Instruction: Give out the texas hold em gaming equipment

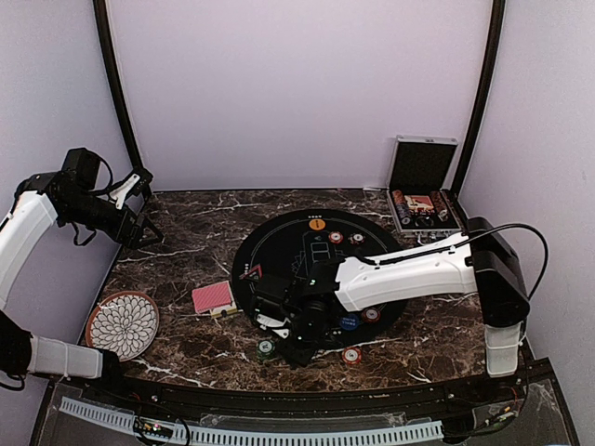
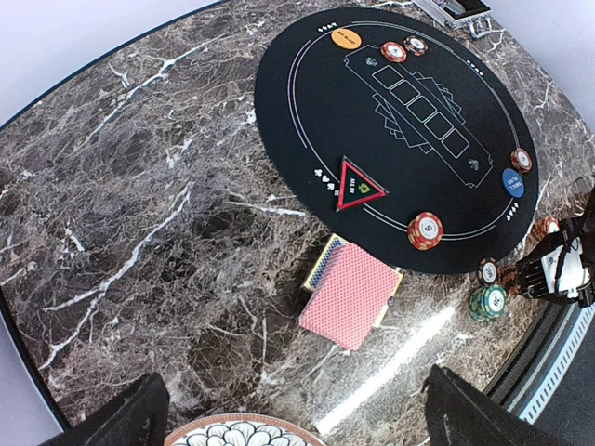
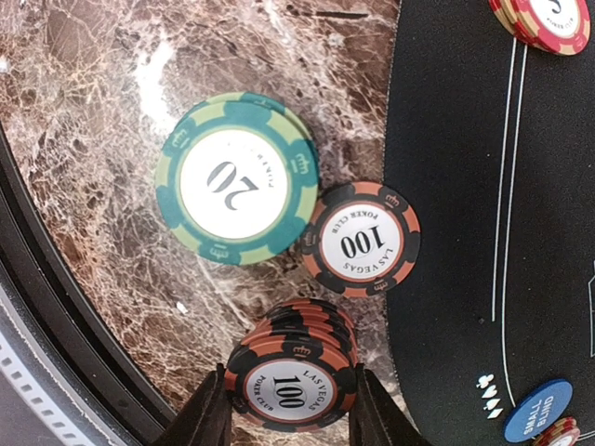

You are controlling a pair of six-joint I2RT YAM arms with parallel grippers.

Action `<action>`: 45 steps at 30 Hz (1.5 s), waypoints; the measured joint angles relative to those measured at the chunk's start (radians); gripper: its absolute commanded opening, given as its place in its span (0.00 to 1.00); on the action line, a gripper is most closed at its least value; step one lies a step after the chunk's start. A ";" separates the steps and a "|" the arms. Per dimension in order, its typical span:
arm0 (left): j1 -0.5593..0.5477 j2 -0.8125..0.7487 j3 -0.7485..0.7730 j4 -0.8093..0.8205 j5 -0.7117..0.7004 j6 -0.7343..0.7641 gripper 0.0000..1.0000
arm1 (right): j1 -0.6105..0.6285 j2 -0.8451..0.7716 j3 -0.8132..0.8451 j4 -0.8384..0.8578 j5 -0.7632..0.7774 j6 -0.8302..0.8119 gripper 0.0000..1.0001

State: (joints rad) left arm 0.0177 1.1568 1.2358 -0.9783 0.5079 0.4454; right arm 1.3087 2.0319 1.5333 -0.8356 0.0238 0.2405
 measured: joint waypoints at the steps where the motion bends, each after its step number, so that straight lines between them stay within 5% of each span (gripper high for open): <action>1: 0.000 0.000 0.000 0.000 0.000 0.000 0.99 | 0.000 0.000 0.000 -0.002 0.001 0.000 0.17; 10: 0.000 -0.001 0.000 0.000 0.000 0.000 0.99 | -0.027 0.000 0.101 -0.057 0.030 0.000 0.17; 20: 0.000 -0.013 0.000 0.000 0.000 0.000 0.99 | -0.203 0.071 0.312 -0.049 0.081 0.006 0.16; 45: 0.000 -0.014 0.000 0.000 0.000 0.000 0.99 | -0.310 0.307 0.422 0.013 0.037 0.008 0.18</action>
State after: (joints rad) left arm 0.0177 1.1431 1.2358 -0.9783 0.5079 0.4454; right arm 0.9985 2.3386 1.9556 -0.8230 0.0612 0.2481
